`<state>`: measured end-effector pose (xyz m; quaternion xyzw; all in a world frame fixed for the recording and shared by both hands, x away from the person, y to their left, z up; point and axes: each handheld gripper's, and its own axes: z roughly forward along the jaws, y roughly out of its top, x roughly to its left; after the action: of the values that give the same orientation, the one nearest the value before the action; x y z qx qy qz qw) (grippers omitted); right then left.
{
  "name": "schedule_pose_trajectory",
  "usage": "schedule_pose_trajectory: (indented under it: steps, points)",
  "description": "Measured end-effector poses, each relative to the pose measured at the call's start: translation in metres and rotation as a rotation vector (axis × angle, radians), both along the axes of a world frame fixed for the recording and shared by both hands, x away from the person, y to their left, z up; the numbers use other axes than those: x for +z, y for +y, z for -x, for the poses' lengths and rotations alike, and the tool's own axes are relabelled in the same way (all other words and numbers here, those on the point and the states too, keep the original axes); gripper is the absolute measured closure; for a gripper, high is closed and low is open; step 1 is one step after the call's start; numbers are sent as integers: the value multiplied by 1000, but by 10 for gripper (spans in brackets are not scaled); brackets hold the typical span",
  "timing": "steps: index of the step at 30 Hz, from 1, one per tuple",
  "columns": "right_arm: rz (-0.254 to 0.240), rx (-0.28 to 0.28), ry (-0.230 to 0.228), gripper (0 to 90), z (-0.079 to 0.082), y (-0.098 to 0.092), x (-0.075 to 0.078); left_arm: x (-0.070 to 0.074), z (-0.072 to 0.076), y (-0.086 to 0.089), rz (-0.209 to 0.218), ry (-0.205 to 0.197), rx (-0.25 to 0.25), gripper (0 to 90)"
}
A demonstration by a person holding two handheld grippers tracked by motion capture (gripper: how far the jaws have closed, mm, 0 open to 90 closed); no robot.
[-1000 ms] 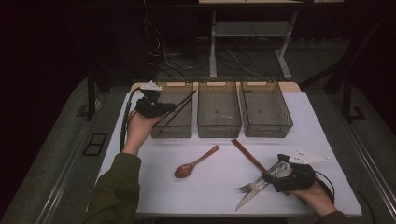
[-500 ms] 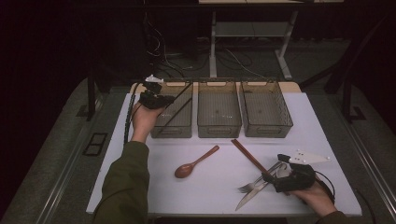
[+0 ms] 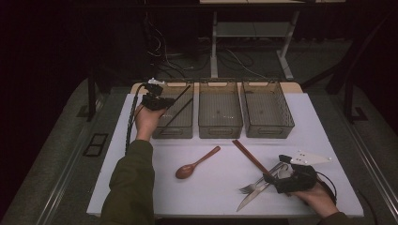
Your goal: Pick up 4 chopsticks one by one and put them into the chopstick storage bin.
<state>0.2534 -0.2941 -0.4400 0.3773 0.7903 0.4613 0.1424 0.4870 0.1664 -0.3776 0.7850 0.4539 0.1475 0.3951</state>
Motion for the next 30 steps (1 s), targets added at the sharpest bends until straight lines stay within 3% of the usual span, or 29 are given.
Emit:
schedule_pose_trajectory:
  steps: [12, 17, 24, 30]
  points:
    - [1, 2, 0, 16, 0, 0, 0, -3, -7, -2, -14, 12, 9, 851]
    - [4, 4, 0, 16, 0, 0, 0, -2, -9, 2, 2, 3, 22, 850]
    - [4, 3, 0, 16, 0, 0, 0, -6, -10, 2, -24, 39, 27, 848]
    - [2, 2, -1, 16, 0, 0, 0, -6, -11, 3, -34, 42, 38, 825]
